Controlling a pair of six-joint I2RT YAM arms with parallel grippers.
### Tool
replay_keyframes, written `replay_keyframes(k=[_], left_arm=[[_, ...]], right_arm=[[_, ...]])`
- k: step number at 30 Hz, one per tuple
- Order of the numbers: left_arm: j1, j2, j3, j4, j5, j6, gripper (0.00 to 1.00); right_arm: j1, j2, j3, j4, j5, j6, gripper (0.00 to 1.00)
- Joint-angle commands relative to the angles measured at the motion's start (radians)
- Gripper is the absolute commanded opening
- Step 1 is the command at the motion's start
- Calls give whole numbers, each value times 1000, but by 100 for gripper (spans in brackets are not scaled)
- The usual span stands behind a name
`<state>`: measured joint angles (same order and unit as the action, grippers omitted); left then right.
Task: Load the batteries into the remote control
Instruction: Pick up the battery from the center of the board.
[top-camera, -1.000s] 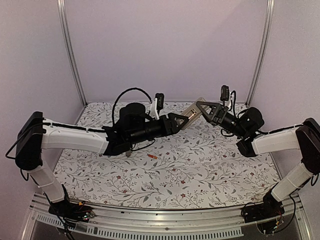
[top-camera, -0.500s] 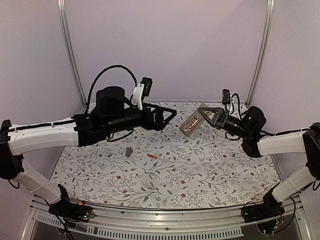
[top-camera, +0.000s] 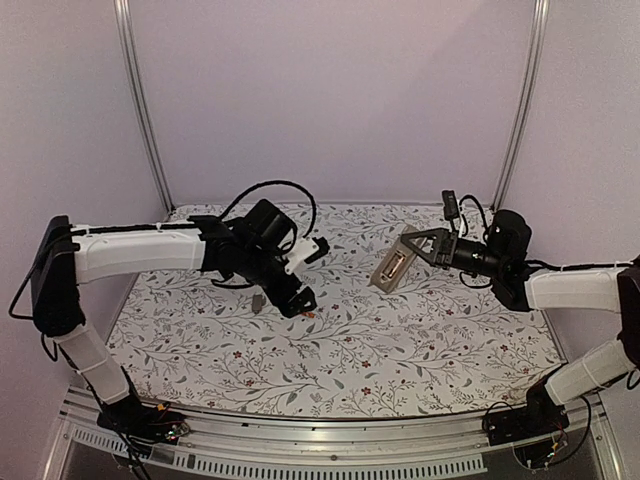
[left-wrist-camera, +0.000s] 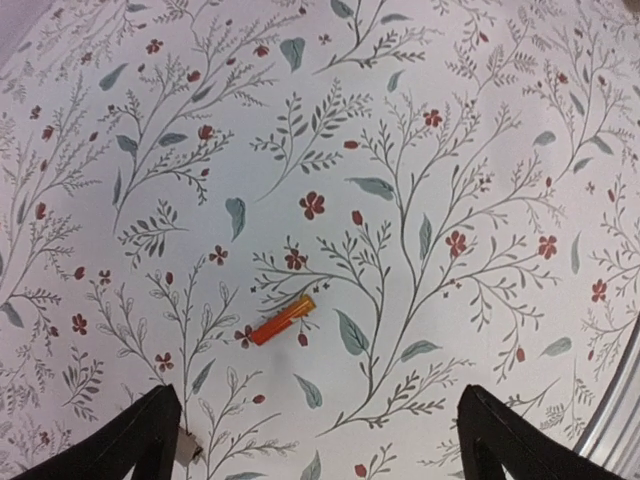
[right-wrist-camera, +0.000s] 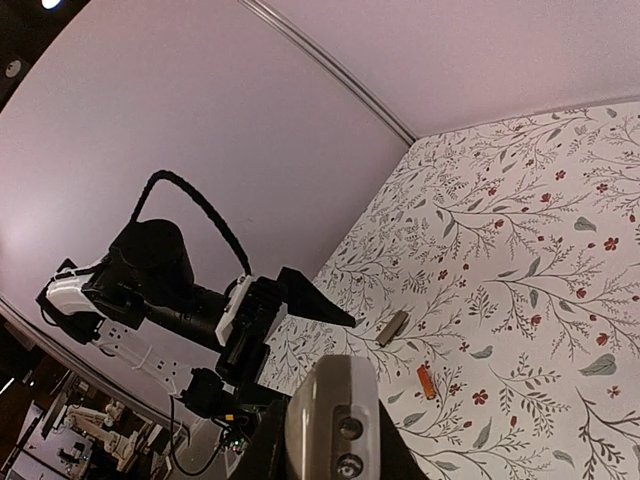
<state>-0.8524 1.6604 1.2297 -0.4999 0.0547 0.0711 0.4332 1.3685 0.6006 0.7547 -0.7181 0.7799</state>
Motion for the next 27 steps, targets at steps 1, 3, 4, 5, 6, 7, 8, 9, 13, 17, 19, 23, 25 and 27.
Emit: replay_keyframes(k=[1,3,4,5,6,7,8,9,13,17,19,23,25,27], left_arm=[[28,95,86,-175,26,200,94],[47,121,98,-177,46,253,90],[61,132,104,-180,68,278,88],[73,145,111,-181,88,300,86],[85,160,119,-182,111,322,84],[95,173,125,-182,123,350,82],[102,187,128,-180,136,381,81],[108,200,133,-181,143,413,79],[127,261,167,-184,184,535,70],[133,321,205,-198,205,610,62],[134,350,217,-199,209,633,58],[136,395,228,-171,206,654,54],[136,413,229,-143,195,661,52],[137,424,219,-117,178,678,48]], right_arm=[[-14,32,-5,-31,-52,-15,0],[-20,39,-8,-31,-63,-14,0],[-23,41,-8,-30,-69,-14,0],[-24,41,-10,-31,-72,-14,0],[-27,41,-10,-30,-77,-14,0],[-29,41,-11,-30,-81,-15,0],[-30,40,-11,-30,-85,-15,0],[-31,40,-13,-29,-87,-17,0],[-35,38,-17,-29,-88,-17,0],[-47,35,-22,-29,-94,-14,0],[-54,35,-27,-28,-95,-13,0],[-70,35,-37,-25,-99,-9,0],[-75,34,-39,-24,-101,-8,0],[-82,35,-39,-24,-101,-8,0]])
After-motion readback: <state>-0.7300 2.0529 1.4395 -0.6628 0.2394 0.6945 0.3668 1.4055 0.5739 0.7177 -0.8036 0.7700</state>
